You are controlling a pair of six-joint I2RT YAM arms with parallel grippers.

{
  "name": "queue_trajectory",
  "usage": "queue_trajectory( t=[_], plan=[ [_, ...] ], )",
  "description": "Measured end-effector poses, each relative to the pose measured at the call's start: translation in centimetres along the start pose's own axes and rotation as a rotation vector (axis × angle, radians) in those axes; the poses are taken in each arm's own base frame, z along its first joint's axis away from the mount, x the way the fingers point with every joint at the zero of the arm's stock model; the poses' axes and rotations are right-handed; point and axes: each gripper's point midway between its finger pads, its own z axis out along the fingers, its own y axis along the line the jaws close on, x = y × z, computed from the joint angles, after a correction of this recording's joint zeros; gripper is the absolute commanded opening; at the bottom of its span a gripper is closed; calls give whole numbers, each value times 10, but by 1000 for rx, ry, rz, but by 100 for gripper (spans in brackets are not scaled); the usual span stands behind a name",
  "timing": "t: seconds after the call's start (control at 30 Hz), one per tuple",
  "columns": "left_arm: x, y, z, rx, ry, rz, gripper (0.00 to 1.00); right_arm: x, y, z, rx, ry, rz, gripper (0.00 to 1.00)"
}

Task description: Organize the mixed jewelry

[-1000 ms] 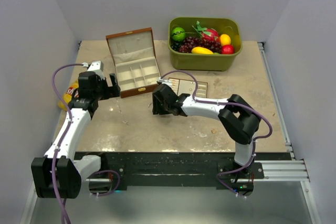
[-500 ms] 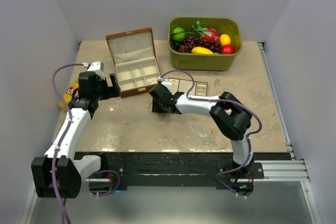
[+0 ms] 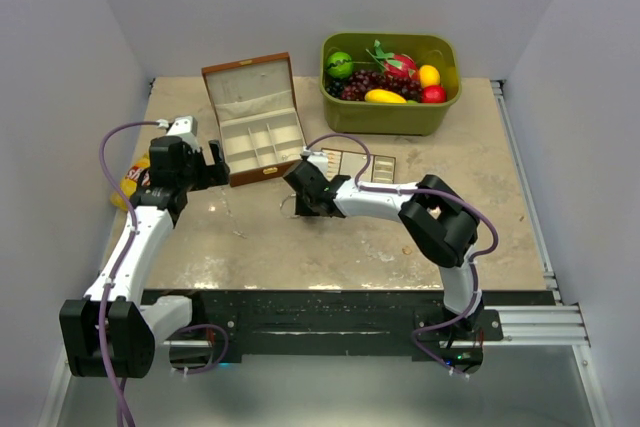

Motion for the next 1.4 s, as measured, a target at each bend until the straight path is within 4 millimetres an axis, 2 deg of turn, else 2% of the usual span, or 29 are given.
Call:
queue_trajectory(
  t=[0.27, 0.43, 0.77, 1.0, 1.1, 1.27, 1.4],
  plan=[
    [0, -2, 0, 10, 2, 0, 100, 2, 0, -1, -3, 1, -18, 18],
    [0, -2, 0, 11, 2, 0, 100, 1, -2, -10, -10, -3, -30, 17],
    [1, -2, 0, 14, 3, 0, 100, -22, 8, -40, -72, -64, -28, 18],
    [0, -2, 0, 13, 2, 0, 100, -34, 17, -51, -101, -91, -38, 19],
    [-1, -2, -1, 9, -2, 0, 100, -50, 31, -58, -127, -123, -46, 19],
    [-7, 0, -7, -6, -32, 1, 100, -97, 69, -66, -182, -220, -53, 20],
    [-15, 1, -15, -13, -72, 1, 100, -127, 96, -60, -208, -282, -65, 20]
  ],
)
